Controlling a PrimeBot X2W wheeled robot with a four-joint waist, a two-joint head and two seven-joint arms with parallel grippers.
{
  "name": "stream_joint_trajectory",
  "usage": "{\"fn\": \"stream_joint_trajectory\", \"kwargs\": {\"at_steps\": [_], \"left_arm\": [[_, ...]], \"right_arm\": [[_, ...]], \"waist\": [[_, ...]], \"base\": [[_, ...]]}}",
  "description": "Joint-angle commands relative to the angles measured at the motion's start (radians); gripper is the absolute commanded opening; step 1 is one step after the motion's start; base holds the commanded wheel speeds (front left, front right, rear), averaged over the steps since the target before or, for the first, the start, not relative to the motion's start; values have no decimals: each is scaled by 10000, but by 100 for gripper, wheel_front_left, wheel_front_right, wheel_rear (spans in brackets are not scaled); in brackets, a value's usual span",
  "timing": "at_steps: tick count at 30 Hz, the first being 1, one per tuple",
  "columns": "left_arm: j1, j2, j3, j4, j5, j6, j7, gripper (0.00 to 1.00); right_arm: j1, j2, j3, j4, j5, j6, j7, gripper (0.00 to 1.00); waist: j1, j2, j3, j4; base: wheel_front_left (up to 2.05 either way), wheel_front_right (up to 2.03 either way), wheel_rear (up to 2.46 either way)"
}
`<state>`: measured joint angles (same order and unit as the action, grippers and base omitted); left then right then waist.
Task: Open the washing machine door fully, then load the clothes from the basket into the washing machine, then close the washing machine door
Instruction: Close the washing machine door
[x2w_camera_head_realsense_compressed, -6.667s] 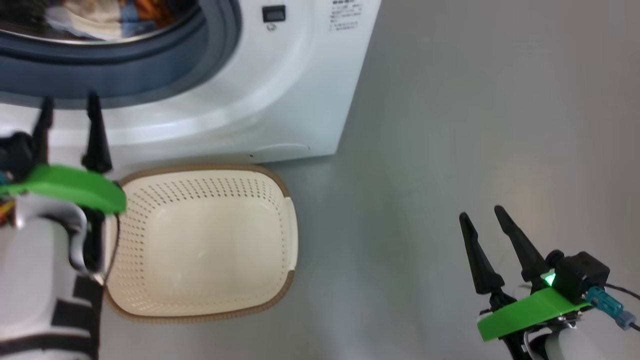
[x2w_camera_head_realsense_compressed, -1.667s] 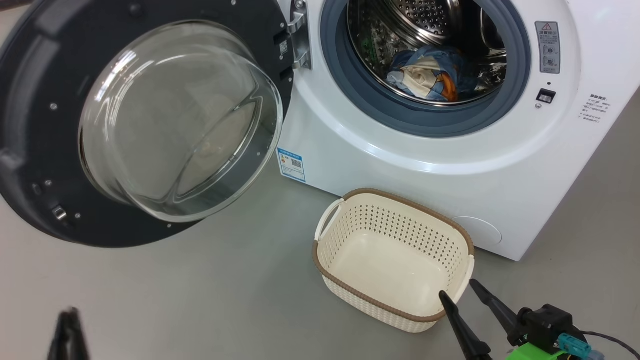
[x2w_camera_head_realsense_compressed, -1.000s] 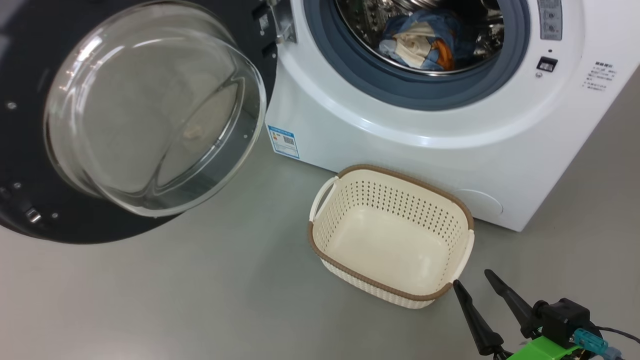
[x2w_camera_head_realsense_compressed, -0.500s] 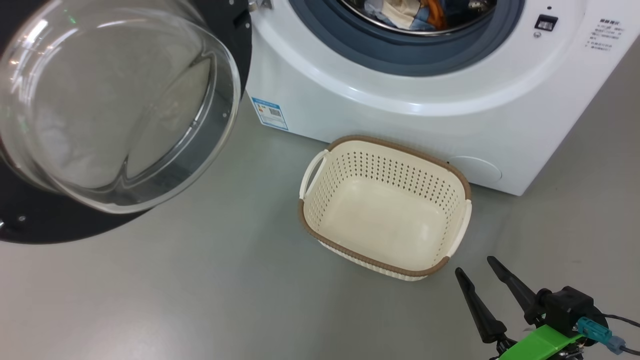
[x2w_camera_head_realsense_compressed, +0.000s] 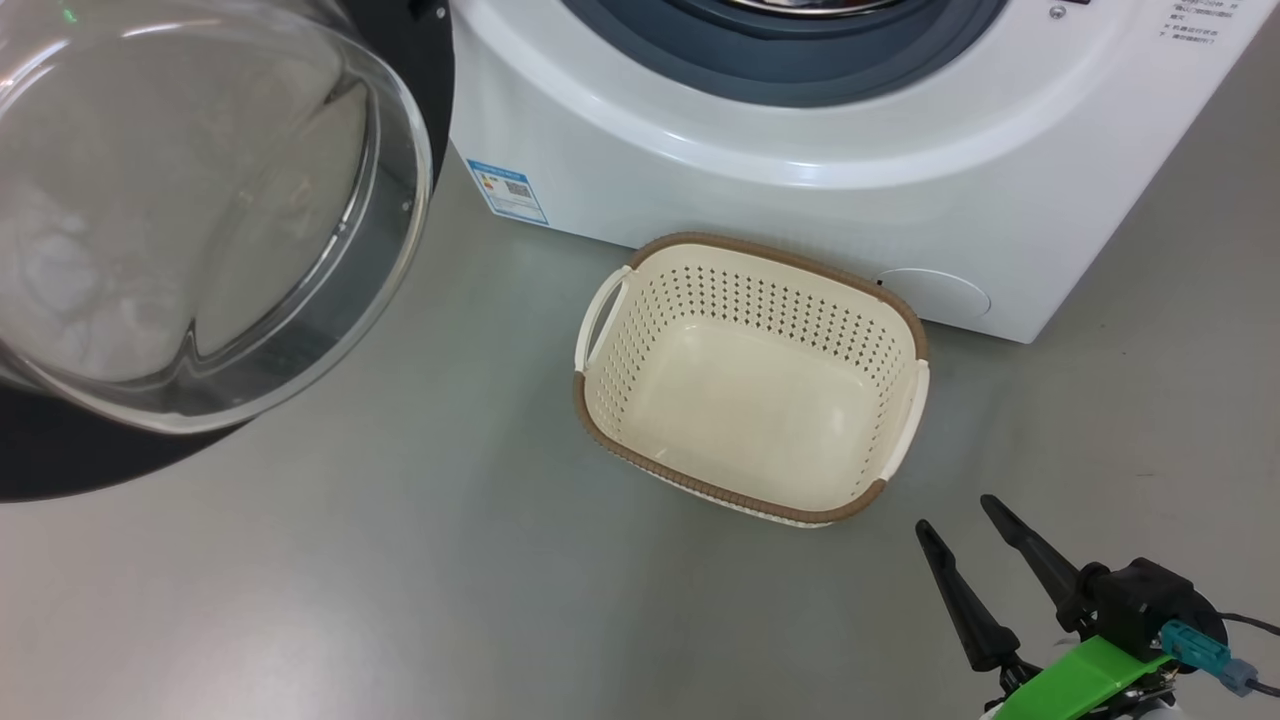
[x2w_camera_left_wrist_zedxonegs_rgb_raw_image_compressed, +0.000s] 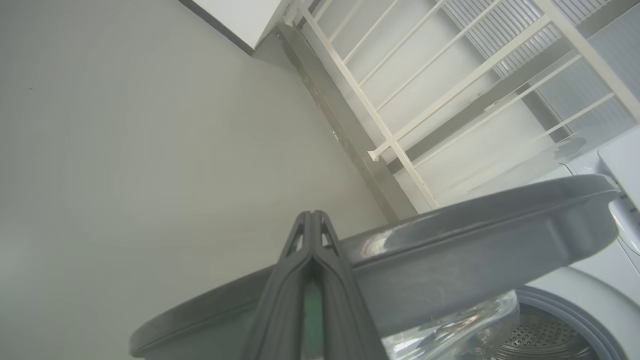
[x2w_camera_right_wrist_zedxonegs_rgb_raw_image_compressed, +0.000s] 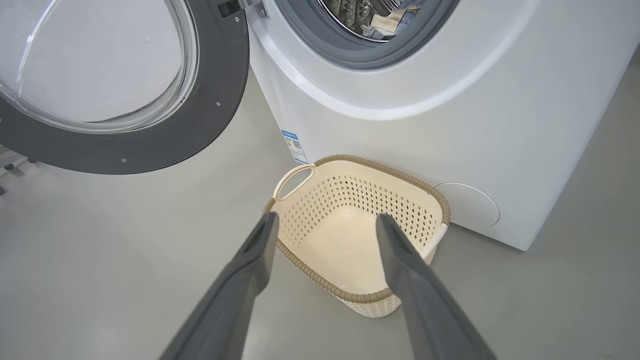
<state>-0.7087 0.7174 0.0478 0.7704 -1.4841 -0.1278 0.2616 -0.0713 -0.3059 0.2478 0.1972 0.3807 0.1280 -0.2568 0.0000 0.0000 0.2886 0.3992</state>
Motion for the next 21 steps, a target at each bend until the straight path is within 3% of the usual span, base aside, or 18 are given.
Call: {"fn": "stream_joint_trajectory", "kwargs": {"at_steps": [1, 21], "left_arm": [[-324, 945, 289, -128, -89, -28, 105, 0], [189, 838, -202, -925, -781, -29, 1710, 0]], "right_arm": [[-164, -69, 202, -266, -28, 27, -49, 100], [-84, 5, 61, -237, -53, 27, -49, 100]], "waist": [[0, 0, 25, -24], [0, 0, -182, -6]], "base": [[0, 0, 0], [0, 0, 0]]}}
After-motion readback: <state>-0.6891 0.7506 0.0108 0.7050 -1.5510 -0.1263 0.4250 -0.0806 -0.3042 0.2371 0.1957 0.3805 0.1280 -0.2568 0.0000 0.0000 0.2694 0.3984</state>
